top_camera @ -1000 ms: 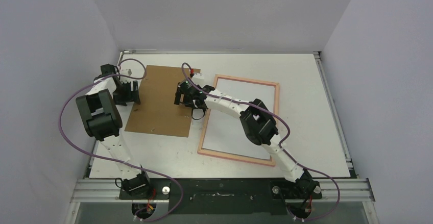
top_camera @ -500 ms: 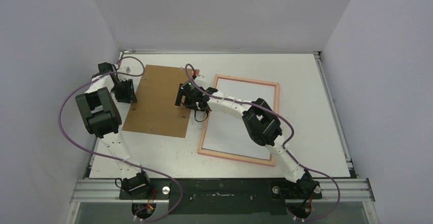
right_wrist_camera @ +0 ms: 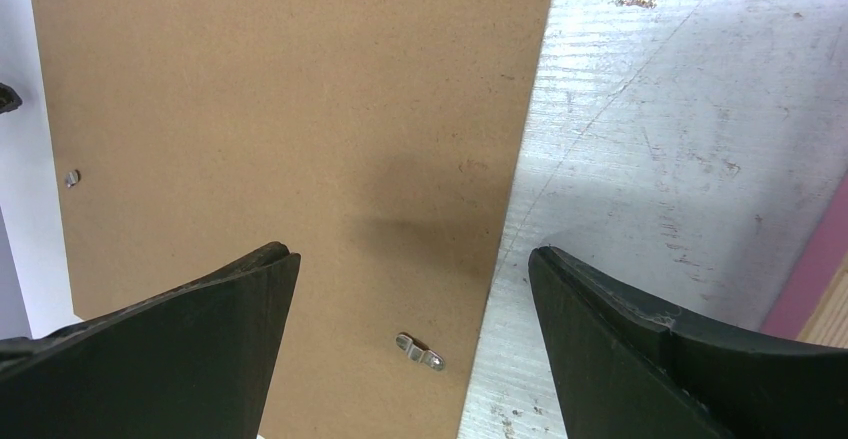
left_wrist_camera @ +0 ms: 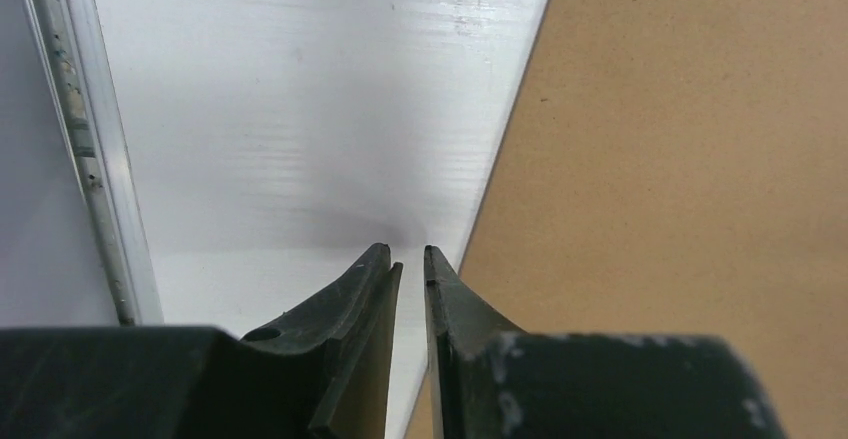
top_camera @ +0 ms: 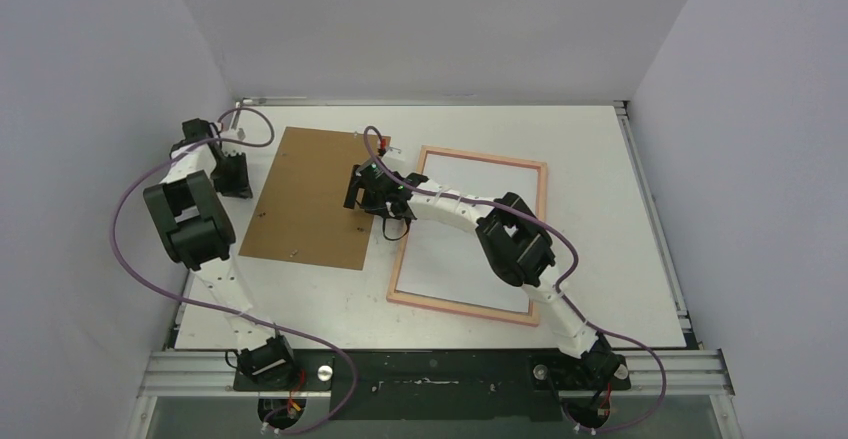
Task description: Put the photo into the frame
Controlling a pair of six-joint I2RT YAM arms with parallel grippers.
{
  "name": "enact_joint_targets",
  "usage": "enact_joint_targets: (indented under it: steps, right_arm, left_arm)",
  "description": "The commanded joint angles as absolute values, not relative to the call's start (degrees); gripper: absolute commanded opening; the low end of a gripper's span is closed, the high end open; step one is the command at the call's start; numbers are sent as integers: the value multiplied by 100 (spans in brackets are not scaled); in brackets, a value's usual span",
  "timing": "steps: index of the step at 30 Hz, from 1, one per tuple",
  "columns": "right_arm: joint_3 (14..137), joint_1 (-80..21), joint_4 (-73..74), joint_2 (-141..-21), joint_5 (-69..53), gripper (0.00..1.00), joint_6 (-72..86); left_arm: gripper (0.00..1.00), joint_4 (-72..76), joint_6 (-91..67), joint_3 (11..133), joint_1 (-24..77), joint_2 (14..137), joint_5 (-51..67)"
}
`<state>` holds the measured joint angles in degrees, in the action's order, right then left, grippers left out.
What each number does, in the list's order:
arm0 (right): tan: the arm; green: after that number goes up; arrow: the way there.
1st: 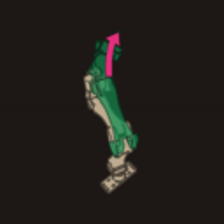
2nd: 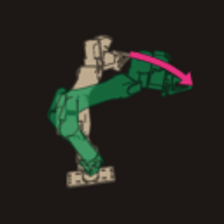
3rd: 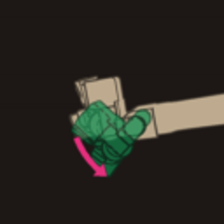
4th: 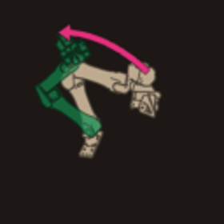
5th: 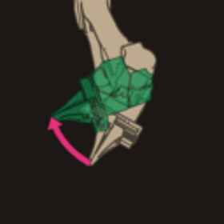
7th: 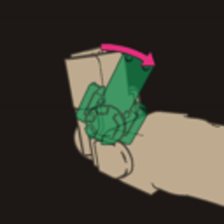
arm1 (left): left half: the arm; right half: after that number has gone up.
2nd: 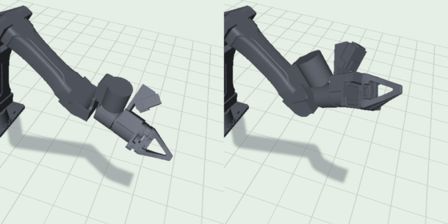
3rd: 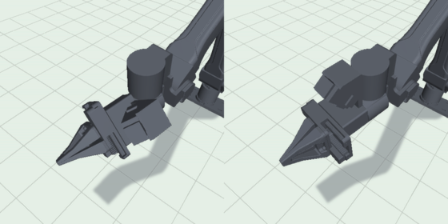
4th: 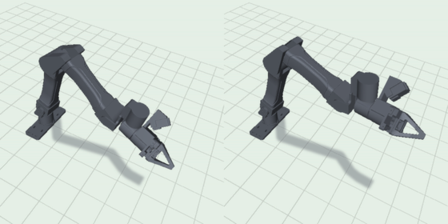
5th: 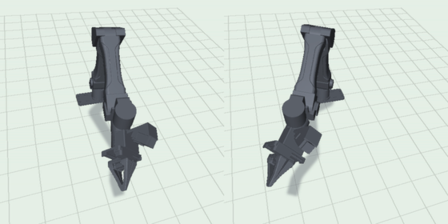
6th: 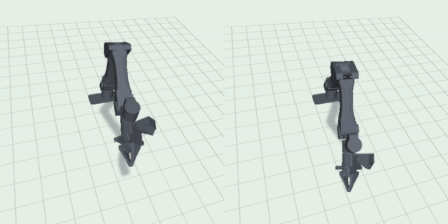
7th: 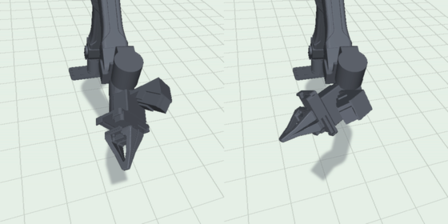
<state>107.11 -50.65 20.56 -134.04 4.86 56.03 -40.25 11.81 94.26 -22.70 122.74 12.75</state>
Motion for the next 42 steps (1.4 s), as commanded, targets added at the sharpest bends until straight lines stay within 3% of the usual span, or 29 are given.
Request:
enact_joint_targets:
  steps: [1, 13, 21, 34, 42]
  right_arm:
    - [10580, -5036, 2267, -13164, 570, 90, 5585]
    - [10520, -5045, 2549, -13155, 926, 90, 5514]
    - [10576, -5066, 2210, -13067, 300, 90, 5749]
    - [10236, -5083, 1619, -12204, -164, 90, 6141]
    - [11407, -5230, 3323, -12691, 1354, 90, 5263]
  left_arm:
    - [16, -3598, 1359, 9394, -1998, 12306, 751]
    - [13, -3674, 1462, 8827, -1430, 12274, 698]
    - [4, -3762, 1526, 8665, -1362, 12240, 832]
    - [0, -4140, 1548, 8546, -1170, 12195, 1385]
    - [0, -4068, 1542, 8516, -1324, 12065, 989]
